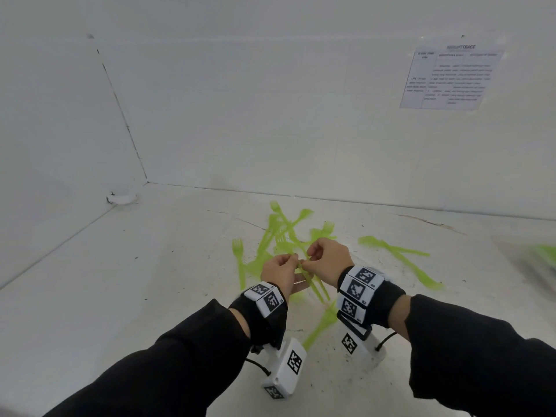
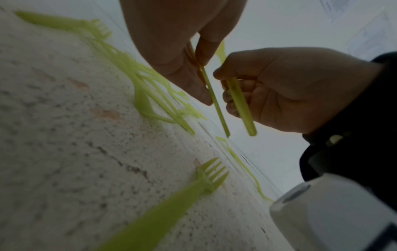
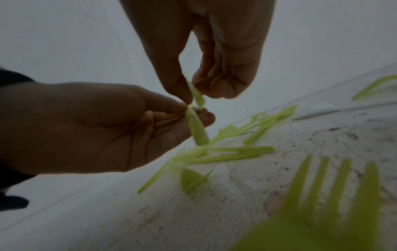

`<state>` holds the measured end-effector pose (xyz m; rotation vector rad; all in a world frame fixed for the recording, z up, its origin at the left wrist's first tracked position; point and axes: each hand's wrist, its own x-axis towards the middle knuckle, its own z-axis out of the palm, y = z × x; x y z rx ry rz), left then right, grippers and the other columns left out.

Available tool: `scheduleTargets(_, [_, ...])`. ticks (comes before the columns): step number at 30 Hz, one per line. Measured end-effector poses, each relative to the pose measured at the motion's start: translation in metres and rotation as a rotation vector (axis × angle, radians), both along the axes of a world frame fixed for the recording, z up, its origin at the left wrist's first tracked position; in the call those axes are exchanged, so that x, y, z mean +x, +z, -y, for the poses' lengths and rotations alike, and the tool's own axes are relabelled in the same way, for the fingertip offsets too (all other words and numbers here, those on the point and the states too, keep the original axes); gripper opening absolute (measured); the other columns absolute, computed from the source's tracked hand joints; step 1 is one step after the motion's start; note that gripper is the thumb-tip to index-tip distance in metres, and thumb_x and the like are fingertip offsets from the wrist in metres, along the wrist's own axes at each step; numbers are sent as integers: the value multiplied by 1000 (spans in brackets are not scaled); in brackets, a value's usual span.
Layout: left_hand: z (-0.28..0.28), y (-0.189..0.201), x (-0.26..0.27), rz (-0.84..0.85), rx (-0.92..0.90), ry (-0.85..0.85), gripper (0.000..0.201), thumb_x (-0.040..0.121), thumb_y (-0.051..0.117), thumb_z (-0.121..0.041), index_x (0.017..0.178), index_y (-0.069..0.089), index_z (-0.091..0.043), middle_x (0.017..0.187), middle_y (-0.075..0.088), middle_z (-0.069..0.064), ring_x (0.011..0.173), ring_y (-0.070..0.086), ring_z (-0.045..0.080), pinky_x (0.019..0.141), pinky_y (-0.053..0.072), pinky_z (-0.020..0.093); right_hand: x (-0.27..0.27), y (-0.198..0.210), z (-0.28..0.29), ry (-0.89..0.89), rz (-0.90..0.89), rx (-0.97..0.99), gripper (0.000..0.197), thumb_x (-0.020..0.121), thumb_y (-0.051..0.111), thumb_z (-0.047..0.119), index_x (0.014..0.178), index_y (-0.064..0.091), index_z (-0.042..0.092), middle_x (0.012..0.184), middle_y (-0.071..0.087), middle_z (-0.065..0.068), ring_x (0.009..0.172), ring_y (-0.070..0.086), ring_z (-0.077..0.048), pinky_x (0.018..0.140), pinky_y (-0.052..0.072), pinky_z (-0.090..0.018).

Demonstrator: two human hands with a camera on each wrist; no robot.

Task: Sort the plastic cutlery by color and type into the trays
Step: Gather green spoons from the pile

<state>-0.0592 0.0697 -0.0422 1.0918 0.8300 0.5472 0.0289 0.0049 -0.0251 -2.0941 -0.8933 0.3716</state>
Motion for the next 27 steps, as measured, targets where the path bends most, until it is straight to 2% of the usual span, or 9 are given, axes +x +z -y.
scheduleTargets(4, [-1, 0, -1, 7, -3, -32, 8, 94, 54, -15, 96, 57, -8, 81, 65, 7, 47, 65, 12, 49, 56, 26, -2, -2, 2, 11, -8, -31, 21, 80, 70, 25, 84, 51, 15, 66, 48, 10, 71, 52, -14, 53, 34, -12])
scheduleTargets(7, [-3, -1, -1, -9, -6, -17, 7, 93, 56, -15, 92, 58, -9, 83, 64, 6, 51, 63, 16, 51, 57, 28, -4, -3, 3, 10, -51, -51, 22, 83, 65, 32, 97, 58, 17, 76, 54, 8, 80, 54, -12, 59, 39, -13])
scheduleTargets(10, [-4, -1, -3, -2, -15, -26, 10, 94, 54, -12, 85, 57, -10, 88, 65, 9, 46, 64, 14, 48, 56, 26, -6, -4, 3, 21, -65, -57, 26, 85, 63, 32, 105, 63, 15, 88, 61, 2, 82, 58, -14, 73, 50, -24])
scheduleTargets(12, [-4, -1, -4, 4, -22, -40, 11, 95, 53, -11, 85, 57, -10, 87, 65, 9, 45, 65, 14, 47, 56, 26, -6, -3, 2, -7, -57, -40, 23, 83, 65, 27, 102, 65, 14, 84, 61, 3, 80, 59, -15, 77, 53, -28])
scheduleTargets(17, [-3, -3, -5, -3, -13, -74, 8, 95, 52, -14, 95, 57, -8, 85, 65, 6, 49, 66, 14, 50, 57, 26, -3, -2, 4, -45, 5, -20, 22, 77, 73, 25, 93, 65, 13, 69, 50, 12, 67, 49, -3, 58, 40, -12])
scheduleTargets(21, [2, 0, -2, 22, -46, -87, 18, 98, 46, -10, 109, 57, 0, 86, 66, 9, 50, 68, 16, 50, 57, 27, -3, -4, 7, 16, -49, -39, 21, 81, 70, 25, 97, 67, 12, 75, 56, 9, 76, 56, -11, 75, 51, -25])
scheduleTargets(22, [3, 0, -2, 17, -43, -89, 22, 98, 47, -11, 112, 57, 2, 90, 67, 10, 52, 68, 17, 50, 57, 27, -3, -3, 9, 35, -42, -38, 21, 82, 69, 25, 99, 67, 12, 79, 59, 6, 74, 57, -11, 74, 51, -24])
scheduleTargets(25, [4, -1, 1, -3, -21, -89, 30, 96, 52, -16, 120, 56, 2, 105, 67, 16, 62, 68, 20, 50, 56, 25, 0, 3, 16, 173, -47, -94, 22, 89, 60, 26, 107, 68, 17, 85, 61, 6, 61, 55, -5, 58, 46, -11])
scheduleTargets(27, [5, 0, 4, -5, -10, -107, 26, 95, 53, -17, 116, 55, -1, 103, 66, 15, 65, 67, 21, 53, 57, 29, 14, 8, 24, 216, -92, -153, 21, 91, 56, 27, 106, 68, 18, 80, 61, 8, 59, 56, -8, 57, 47, -14])
